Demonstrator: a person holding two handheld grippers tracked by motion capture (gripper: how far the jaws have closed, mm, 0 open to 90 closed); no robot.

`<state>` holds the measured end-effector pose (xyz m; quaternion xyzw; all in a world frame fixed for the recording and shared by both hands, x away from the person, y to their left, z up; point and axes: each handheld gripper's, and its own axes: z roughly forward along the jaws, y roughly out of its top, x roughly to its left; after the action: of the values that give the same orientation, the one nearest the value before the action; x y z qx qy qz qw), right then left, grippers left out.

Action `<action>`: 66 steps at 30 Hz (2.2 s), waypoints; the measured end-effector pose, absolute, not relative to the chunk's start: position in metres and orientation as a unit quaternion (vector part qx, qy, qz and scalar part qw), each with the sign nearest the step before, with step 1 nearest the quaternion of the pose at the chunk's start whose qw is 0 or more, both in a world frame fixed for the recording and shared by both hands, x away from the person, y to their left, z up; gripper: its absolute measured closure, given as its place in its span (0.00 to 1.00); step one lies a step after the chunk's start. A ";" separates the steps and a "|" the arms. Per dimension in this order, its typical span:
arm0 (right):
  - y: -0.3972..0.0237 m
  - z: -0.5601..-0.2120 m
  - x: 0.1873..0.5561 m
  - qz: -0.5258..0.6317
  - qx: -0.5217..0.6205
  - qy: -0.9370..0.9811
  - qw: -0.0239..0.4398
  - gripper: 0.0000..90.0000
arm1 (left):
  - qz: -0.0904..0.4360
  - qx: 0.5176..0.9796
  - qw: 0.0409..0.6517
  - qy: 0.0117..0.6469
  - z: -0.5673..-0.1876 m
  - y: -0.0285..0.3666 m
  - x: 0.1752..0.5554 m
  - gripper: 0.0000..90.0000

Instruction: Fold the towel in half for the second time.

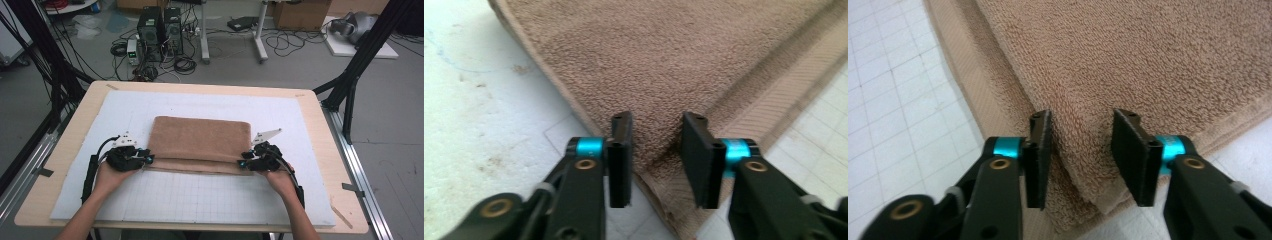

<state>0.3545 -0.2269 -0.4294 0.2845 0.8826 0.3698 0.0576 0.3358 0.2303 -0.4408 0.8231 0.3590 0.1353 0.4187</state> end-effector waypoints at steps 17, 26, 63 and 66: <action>-0.237 -0.408 0.343 0.405 0.257 0.875 0.072 0.94 | 0.171 0.807 0.450 0.342 -0.415 0.239 0.314 0.97; -0.241 -0.409 0.320 0.401 0.235 0.884 0.056 0.94 | 0.165 0.817 0.442 0.332 -0.424 0.239 0.292 0.97; -0.192 -0.401 0.404 0.420 0.292 0.854 0.097 0.93 | 0.189 0.785 0.455 0.375 -0.407 0.186 0.380 0.86; -0.179 -0.408 0.426 0.408 0.307 0.854 0.101 0.94 | 0.195 0.779 0.441 0.401 -0.415 0.183 0.401 0.86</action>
<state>0.4256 -0.1788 -0.4080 0.3072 0.8538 0.4080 0.1014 0.4005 0.1826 -0.4152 0.7791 0.4009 0.1954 0.4405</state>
